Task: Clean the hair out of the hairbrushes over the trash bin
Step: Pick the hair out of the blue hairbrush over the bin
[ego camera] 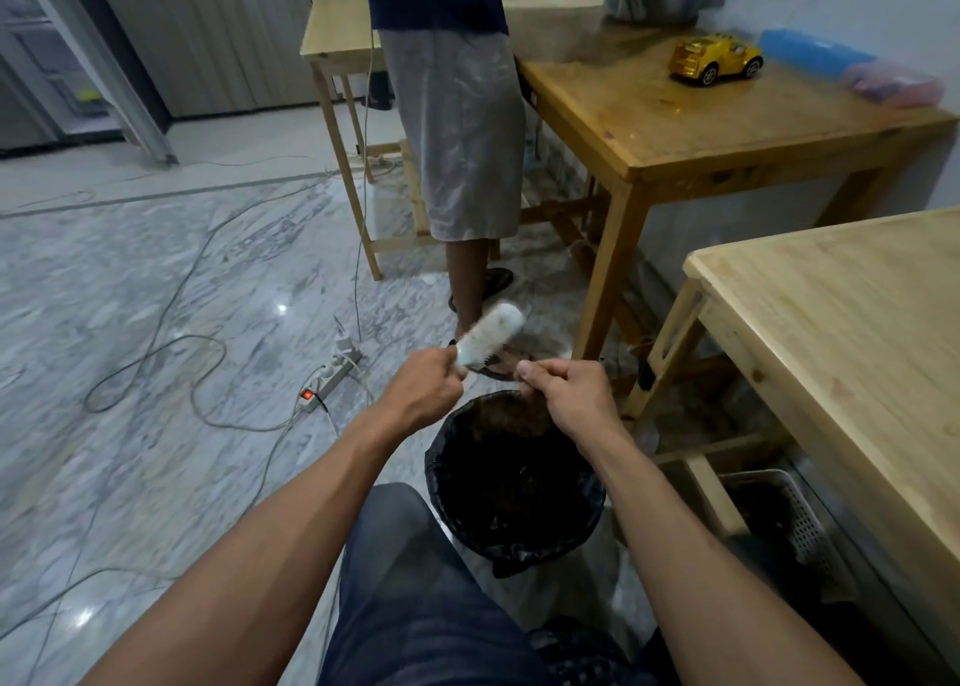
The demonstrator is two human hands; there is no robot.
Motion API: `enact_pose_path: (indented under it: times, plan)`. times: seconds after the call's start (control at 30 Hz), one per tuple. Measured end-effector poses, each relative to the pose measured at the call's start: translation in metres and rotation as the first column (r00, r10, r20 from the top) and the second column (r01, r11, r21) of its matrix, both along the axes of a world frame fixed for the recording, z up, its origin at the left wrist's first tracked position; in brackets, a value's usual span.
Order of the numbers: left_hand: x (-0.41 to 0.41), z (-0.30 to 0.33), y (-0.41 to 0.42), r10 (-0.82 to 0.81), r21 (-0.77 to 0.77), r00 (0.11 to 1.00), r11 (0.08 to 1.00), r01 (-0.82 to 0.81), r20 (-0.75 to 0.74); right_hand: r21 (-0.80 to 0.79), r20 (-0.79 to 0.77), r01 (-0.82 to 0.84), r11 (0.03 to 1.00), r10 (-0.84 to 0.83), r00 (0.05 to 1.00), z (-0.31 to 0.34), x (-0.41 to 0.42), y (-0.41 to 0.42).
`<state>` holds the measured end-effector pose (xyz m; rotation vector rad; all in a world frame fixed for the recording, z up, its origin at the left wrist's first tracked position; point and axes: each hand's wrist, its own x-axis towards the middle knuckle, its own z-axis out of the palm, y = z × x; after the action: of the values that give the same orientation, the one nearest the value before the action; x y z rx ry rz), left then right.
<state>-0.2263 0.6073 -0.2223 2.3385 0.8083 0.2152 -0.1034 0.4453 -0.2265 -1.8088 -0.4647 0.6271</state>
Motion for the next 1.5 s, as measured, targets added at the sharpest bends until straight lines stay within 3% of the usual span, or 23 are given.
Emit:
enact_pose_path:
  times: [0.1,0.23,0.3,0.47,0.67,0.83,1.0,1.13,1.37,1.5]
  plan:
    - [-0.01,-0.004,0.012,0.17,-0.216,0.985,0.963,-0.161,0.022,-0.047,0.064,-0.045,0.998,0.048,0.997,0.0,0.001,-0.014]
    - [-0.013,0.003,0.009,0.082,-0.259,0.996,0.963,-0.074,0.019,-0.121,-0.024,-0.148,0.982,0.146,0.989,-0.002,0.002,-0.018]
    - [-0.009,0.007,0.003,0.034,-0.189,0.999,0.982,-0.027,0.033,-0.124,-0.09,-0.178,0.976,0.168,0.982,0.001,0.001,-0.012]
    - [-0.002,0.013,-0.01,-0.118,0.014,0.993,0.993,0.118,0.024,0.067,-0.157,-0.142,0.988,0.151,0.976,0.013,-0.001,0.003]
    - [0.002,0.012,-0.016,-0.193,0.154,0.981,0.969,0.193,-0.012,0.063,-0.137,-0.094,0.994,0.102,0.985,0.007,0.001,0.007]
    - [0.0,0.002,-0.013,-0.176,0.187,0.979,0.963,0.194,-0.106,-0.045,-0.087,-0.032,0.998,0.028,0.996,-0.002,0.0,0.001]
    - [0.0,-0.009,-0.012,-0.125,0.165,0.983,0.975,0.146,-0.136,-0.125,-0.013,-0.091,0.988,0.09,0.996,-0.005,0.007,-0.015]
    - [0.005,-0.012,-0.021,-0.183,0.242,0.972,0.946,0.215,-0.148,-0.197,-0.029,-0.138,0.971,0.135,0.99,-0.011,0.01,-0.017]
    - [0.014,-0.008,-0.032,-0.204,0.345,0.973,0.91,0.23,-0.109,-0.089,-0.203,-0.07,0.994,0.051,0.978,-0.004,0.011,-0.002]
    - [0.012,-0.007,-0.033,-0.202,0.342,0.973,0.912,0.228,-0.112,-0.066,-0.157,0.005,0.998,-0.015,0.987,-0.02,0.01,0.003]
